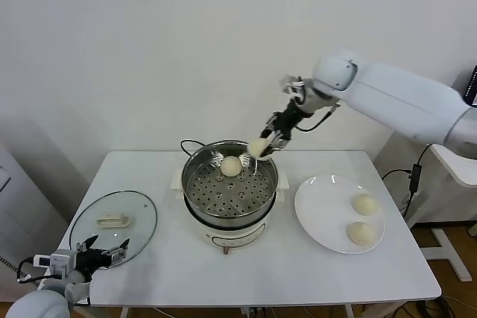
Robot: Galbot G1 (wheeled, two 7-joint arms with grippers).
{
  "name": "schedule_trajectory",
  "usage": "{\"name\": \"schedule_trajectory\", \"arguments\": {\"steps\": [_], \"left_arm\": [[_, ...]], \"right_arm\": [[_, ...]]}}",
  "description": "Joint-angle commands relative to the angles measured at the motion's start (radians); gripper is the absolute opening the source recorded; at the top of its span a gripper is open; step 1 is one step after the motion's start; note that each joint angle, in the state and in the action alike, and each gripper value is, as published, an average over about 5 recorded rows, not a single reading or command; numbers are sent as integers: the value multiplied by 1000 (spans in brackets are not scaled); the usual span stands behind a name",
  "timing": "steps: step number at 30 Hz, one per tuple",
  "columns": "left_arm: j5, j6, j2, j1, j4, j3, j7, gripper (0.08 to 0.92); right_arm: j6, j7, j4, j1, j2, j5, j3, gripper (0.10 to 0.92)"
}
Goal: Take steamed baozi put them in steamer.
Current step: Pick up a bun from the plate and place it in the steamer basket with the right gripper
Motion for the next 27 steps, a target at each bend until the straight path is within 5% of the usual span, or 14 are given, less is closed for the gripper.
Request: {"name": "schedule_trajectory", "arguments": {"steps": [1, 27], "left_arm": [[0, -1, 0, 0, 2, 1, 1, 823], [-3, -8, 1, 5, 6, -1, 3, 823]], "right_arm": [[-41, 91, 9, -44, 104, 84, 4, 492], [-140, 227, -95, -183, 273, -52, -12, 492]]}}
